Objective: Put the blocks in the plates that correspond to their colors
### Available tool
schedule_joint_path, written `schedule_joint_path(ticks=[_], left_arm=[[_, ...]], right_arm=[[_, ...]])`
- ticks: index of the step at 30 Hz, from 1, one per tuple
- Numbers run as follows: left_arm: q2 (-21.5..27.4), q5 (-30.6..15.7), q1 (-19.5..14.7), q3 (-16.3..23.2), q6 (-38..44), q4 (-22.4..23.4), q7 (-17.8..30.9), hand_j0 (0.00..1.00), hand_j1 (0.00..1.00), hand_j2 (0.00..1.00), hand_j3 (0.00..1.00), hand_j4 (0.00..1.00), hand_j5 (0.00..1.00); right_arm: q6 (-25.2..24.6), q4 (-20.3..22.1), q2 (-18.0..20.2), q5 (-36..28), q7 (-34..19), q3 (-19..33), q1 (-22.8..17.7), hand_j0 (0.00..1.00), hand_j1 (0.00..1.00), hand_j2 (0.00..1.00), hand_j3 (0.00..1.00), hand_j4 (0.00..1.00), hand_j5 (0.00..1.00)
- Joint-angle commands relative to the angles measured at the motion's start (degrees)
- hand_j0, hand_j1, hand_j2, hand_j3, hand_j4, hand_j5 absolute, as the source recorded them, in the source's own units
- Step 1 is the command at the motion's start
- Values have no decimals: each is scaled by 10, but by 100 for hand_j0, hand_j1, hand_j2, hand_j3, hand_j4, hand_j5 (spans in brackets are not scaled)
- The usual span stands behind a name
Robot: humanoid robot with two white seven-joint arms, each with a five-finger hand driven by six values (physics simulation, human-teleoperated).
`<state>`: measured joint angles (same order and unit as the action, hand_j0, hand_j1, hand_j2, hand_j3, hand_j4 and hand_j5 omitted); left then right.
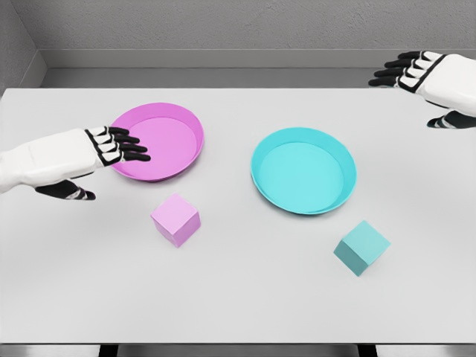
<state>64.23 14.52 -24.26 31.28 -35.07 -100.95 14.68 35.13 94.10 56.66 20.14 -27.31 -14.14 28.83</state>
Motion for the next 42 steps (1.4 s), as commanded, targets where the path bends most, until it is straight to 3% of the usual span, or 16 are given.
schedule_joint_path(ticks=[1,6,11,12,13,14,15,20,22,26,30,35,39,42], left_arm=[[0,-4,0,0,1,0,9,100,100,100,100,100,100],[-9,-5,-15,21,1,-1,38,100,100,100,100,100,100],[-84,-4,-52,61,1,0,117,100,100,100,100,100,100],[-90,-4,-54,65,1,0,123,100,100,100,100,100,100],[-97,-4,-54,69,1,0,124,100,100,100,100,100,100],[-105,-3,-58,77,1,0,127,100,100,100,100,100,100],[-107,-3,-60,77,1,0,135,100,100,100,100,100,100],[-127,9,-63,89,1,0,146,100,100,100,100,100,100],[-129,9,-64,90,1,0,146,100,100,100,100,100,100],[-129,13,-64,99,1,1,146,100,100,100,100,100,100],[-127,13,-64,99,1,2,146,100,100,100,100,100,100],[-134,27,-65,100,1,6,145,100,100,100,100,100,100],[-141,30,-65,106,21,8,143,100,100,100,100,100,100],[-145,30,-65,106,22,16,142,100,100,100,100,100,100]], right_arm=[[-1,4,2,-2,0,0,0,100,100,100,100,100,100],[-1,4,3,-2,0,0,5,100,100,100,100,100,100],[-1,3,6,-1,-3,3,8,100,100,100,100,100,100],[-1,4,21,-1,-3,-6,23,100,100,100,100,100,100],[-1,4,26,-1,-2,-46,57,100,100,100,100,100,100],[-1,16,29,0,-3,-119,95,100,100,100,100,100,100],[-1,41,31,0,-3,-150,99,100,100,100,100,100,100],[-1,57,53,2,-9,-180,98,100,100,100,100,100,100],[-1,64,57,2,-68,-220,98,100,100,100,100,100,100],[-1,66,77,3,-77,-233,98,100,100,100,100,100,100],[-1,67,72,3,-77,-254,99,100,100,100,100,100,100],[-1,69,60,3,-77,-341,104,100,100,100,100,100,100],[-1,70,54,3,-77,-382,104,100,100,100,100,100,100],[-1,70,50,3,-77,-389,107,100,100,100,100,100,100]])
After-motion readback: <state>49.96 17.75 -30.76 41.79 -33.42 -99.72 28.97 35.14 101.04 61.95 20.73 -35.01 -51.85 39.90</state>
